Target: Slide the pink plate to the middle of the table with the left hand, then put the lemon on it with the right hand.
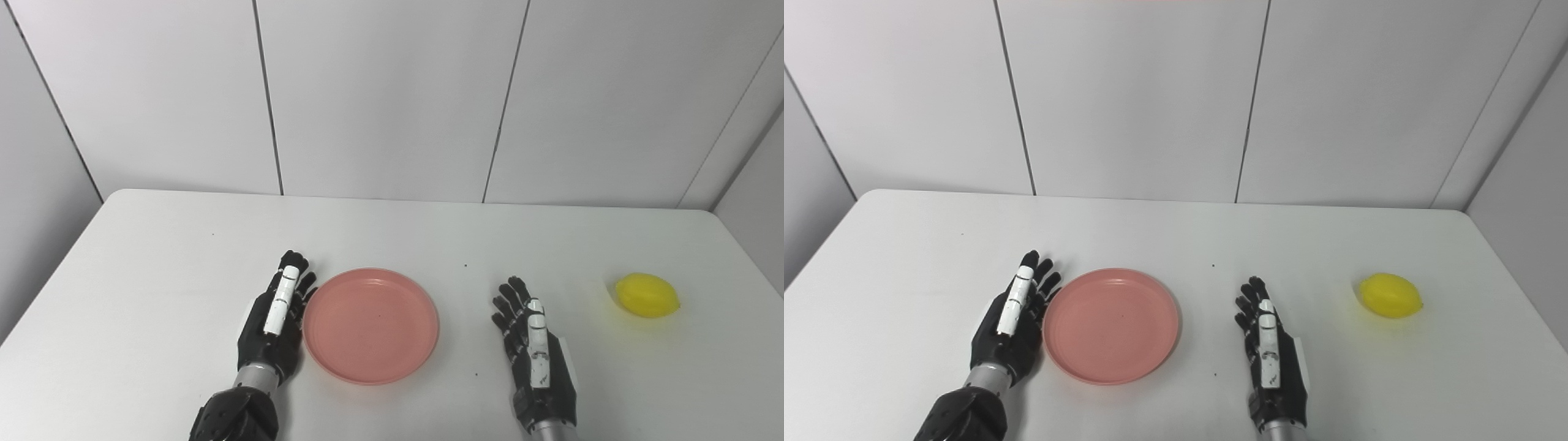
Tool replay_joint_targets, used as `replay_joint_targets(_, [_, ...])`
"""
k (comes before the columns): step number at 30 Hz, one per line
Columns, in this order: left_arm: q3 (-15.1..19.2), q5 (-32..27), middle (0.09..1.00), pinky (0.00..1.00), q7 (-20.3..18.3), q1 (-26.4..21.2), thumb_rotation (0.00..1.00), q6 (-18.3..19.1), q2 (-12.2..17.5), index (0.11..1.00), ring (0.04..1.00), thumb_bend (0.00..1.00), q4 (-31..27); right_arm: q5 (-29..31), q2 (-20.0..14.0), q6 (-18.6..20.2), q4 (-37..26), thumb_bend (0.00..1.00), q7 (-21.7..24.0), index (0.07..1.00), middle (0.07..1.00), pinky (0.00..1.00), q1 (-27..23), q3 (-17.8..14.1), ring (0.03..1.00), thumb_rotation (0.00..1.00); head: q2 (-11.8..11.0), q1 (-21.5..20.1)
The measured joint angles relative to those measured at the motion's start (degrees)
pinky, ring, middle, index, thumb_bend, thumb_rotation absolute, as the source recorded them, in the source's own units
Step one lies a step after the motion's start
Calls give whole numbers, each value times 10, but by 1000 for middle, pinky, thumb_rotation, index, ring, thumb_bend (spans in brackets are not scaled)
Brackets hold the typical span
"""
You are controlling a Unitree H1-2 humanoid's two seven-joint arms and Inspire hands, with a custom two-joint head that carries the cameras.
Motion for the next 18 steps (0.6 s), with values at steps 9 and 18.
replay_joint_targets(9, [-4, -3, 986, 1000, 1, 0, 664, 0, 7, 1000, 974, 675, 0, -2, 1, 0, 5, 714, 1, 916, 926, 943, -4, 2, 922, 961, -4, -36])
replay_joint_targets(18, [-9, -25, 975, 1000, 5, -1, 691, 0, 17, 1000, 969, 663, 0, -15, 8, -1, 13, 712, -1, 917, 927, 972, -11, 4, 925, 951, -3, -33])
